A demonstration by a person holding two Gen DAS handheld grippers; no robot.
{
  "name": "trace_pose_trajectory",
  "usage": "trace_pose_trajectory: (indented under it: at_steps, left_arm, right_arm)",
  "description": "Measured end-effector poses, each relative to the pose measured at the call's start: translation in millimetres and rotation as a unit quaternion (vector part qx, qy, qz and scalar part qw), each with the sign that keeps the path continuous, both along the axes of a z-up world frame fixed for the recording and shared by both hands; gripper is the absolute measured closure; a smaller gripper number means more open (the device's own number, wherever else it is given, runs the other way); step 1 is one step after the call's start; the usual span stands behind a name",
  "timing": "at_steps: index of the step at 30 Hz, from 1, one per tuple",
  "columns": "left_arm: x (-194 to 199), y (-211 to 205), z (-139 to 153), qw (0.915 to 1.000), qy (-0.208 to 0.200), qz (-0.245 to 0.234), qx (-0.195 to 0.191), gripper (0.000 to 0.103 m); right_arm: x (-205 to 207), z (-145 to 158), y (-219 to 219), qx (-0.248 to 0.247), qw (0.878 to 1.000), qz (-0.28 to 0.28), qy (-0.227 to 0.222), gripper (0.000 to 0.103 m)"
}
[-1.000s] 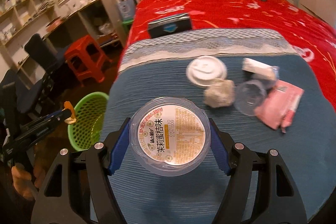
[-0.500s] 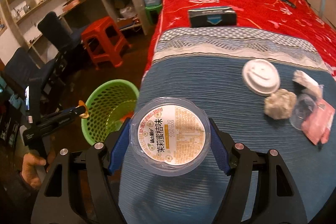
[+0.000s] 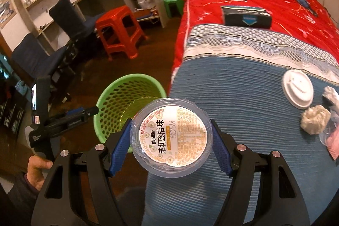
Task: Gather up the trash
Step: 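Release the food scrap over the basket with the left tool while the right tool carries the pudding cup, then open the right tool over the green basket to drop the pudding cup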
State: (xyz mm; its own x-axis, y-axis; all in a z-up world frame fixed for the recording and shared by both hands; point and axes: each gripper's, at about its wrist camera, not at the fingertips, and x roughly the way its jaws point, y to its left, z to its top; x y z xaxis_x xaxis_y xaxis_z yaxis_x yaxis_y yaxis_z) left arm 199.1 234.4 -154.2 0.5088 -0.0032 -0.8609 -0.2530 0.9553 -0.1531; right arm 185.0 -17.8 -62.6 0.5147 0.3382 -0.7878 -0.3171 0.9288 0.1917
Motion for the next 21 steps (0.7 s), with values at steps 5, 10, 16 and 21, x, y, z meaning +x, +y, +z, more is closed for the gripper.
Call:
trace_pose_trajectory:
  at_steps: [5,10,16,21]
  left_arm:
    - [-17,14,8,0.9997,-0.011,0.020,0.000,0.044]
    - [-32,26,13,0.9991,-0.019,0.037,-0.003,0.042]
    - [-47,37,17,0.9981,-0.030,0.054,-0.001,0.041]
    - [-54,46,18,0.9974,-0.031,0.065,-0.006,0.041]
  right_arm:
    - [7,-5,23,0.007,1.000,0.017,0.012,0.033]
    - [13,-12,54,0.000,0.999,0.041,0.019,0.033]
    - [21,-22,91,-0.005,0.998,0.066,0.026,0.033]
    - [29,-32,120,-0.012,0.996,0.082,0.032,0.033]
